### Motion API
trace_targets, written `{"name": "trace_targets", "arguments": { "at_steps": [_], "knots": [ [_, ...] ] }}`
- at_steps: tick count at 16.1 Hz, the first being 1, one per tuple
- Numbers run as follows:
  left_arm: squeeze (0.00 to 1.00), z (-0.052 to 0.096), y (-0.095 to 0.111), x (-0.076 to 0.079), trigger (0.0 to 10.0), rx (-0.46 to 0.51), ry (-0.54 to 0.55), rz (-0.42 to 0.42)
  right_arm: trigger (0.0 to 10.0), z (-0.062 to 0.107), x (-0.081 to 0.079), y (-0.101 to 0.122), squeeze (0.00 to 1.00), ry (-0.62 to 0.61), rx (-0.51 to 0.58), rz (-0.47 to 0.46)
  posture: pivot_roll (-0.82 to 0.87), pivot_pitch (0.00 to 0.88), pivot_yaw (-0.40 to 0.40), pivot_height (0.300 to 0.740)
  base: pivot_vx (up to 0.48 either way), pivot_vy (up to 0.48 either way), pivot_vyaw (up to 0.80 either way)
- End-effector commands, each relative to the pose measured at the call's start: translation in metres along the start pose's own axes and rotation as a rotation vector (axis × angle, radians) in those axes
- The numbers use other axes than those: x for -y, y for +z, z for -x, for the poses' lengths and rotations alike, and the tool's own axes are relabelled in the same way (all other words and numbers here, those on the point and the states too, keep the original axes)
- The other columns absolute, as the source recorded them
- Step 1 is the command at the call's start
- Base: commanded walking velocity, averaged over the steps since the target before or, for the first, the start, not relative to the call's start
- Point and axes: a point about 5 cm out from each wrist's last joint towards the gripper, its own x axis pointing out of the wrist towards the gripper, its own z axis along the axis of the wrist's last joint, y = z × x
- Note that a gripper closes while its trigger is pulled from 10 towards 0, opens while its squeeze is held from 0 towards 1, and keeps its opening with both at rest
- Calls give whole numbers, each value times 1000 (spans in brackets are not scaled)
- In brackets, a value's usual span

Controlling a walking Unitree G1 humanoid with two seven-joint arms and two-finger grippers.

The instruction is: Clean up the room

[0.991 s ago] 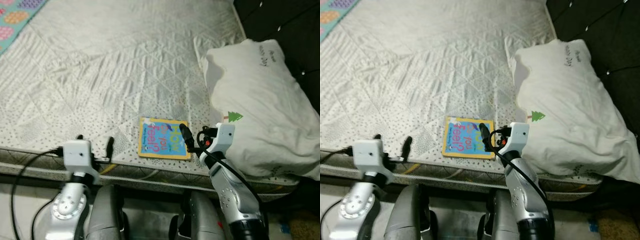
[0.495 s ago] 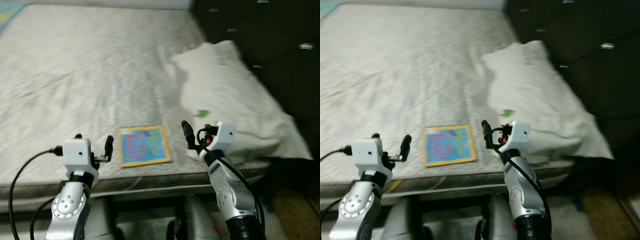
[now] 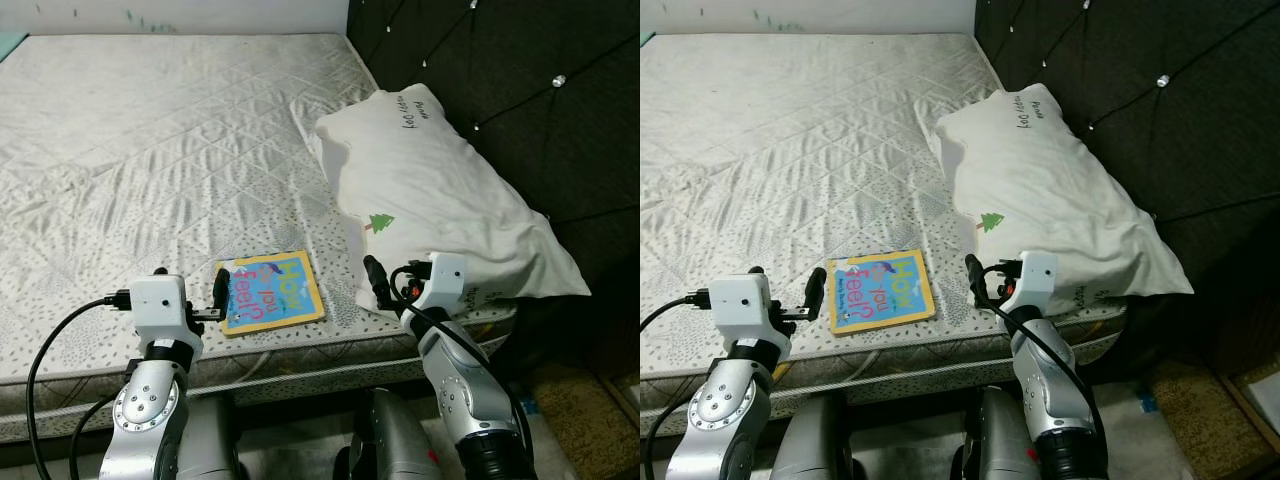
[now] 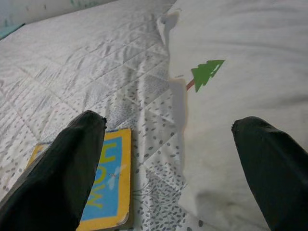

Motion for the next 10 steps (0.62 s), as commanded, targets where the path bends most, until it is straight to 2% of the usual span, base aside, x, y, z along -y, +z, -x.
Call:
{"name": "trace_targets", "arguments": {
  "at_steps": [1, 2, 4, 7, 10],
  "knots": [
    [0, 2, -4, -2, 10000, -23, 20, 5, 10000, -3, -2, -2, 0, 24, -35, 20, 31, 135, -60, 596, 0, 0, 0],
    [0, 2, -4, -3, 10000, -25, 25, 4, 10000, -3, -3, -4, 0, 31, -47, 22, 31, 135, -60, 596, 0, 0, 0],
    [0, 4, -6, -6, 10000, -37, 67, -5, 10000, -3, -10, -15, 0, 97, -142, 43, 27, 139, -64, 596, 0, 0, 0],
    [0, 7, -7, -5, 10000, -42, 66, -2, 10000, -6, -22, -13, 0, 161, -133, 69, 36, 147, -71, 596, 0, 0, 0],
    [0, 14, -7, -7, 10000, -50, 75, -3, 10000, -14, -33, -14, 0, 173, -158, 79, 61, 166, -88, 596, 0, 0, 798]
  ]
}}
